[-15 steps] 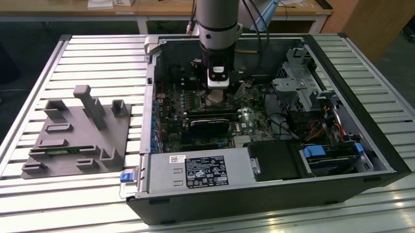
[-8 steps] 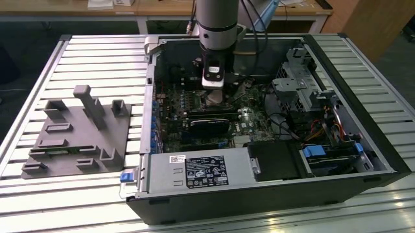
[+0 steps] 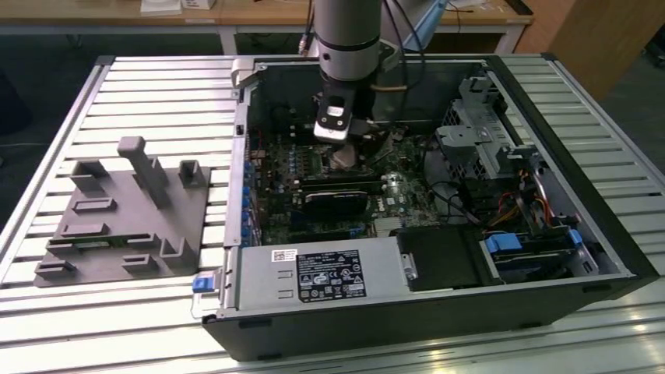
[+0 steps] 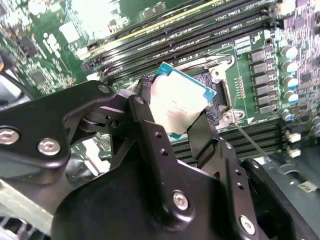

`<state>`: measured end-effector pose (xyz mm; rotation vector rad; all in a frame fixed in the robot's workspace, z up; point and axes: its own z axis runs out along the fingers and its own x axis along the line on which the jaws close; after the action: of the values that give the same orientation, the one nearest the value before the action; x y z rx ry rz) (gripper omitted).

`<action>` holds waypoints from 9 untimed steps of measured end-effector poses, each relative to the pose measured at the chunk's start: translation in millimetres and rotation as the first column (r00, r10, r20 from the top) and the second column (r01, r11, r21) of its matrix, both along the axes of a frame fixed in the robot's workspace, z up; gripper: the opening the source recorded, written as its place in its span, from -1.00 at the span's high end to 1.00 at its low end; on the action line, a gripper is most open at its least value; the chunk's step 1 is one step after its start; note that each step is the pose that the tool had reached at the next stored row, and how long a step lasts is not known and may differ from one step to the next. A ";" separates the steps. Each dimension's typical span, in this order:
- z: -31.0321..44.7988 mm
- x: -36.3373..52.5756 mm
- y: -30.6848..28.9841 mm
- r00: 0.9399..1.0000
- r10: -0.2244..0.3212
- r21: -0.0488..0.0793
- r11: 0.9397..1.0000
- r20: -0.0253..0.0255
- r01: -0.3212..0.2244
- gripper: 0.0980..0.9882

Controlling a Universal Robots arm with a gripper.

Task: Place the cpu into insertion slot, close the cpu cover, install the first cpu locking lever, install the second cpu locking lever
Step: 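Place the cpu into insertion slot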

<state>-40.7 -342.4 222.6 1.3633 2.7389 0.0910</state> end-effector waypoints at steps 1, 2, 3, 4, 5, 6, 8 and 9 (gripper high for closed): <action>-0.2 0.0 0.0 1.000 -0.018 0.000 1.000 0.000 0.018 0.01; -0.4 0.0 0.0 0.999 -0.038 0.000 0.999 0.000 0.038 0.01; -0.5 0.0 0.0 0.998 -0.055 0.000 0.998 0.000 0.055 0.01; -0.7 0.0 0.0 0.997 -0.073 0.000 0.997 0.000 0.073 0.01; -0.8 0.0 0.0 0.996 -0.091 0.000 0.996 0.000 0.091 0.01; -1.0 0.0 0.0 0.994 -0.109 0.000 0.994 0.000 0.109 0.01; -1.2 0.0 0.0 0.989 -0.145 0.000 0.989 0.000 0.145 0.01; -1.3 0.0 0.0 0.987 -0.162 0.000 0.987 0.000 0.162 0.01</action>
<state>-40.7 -342.4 221.4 1.5792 2.6155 0.0804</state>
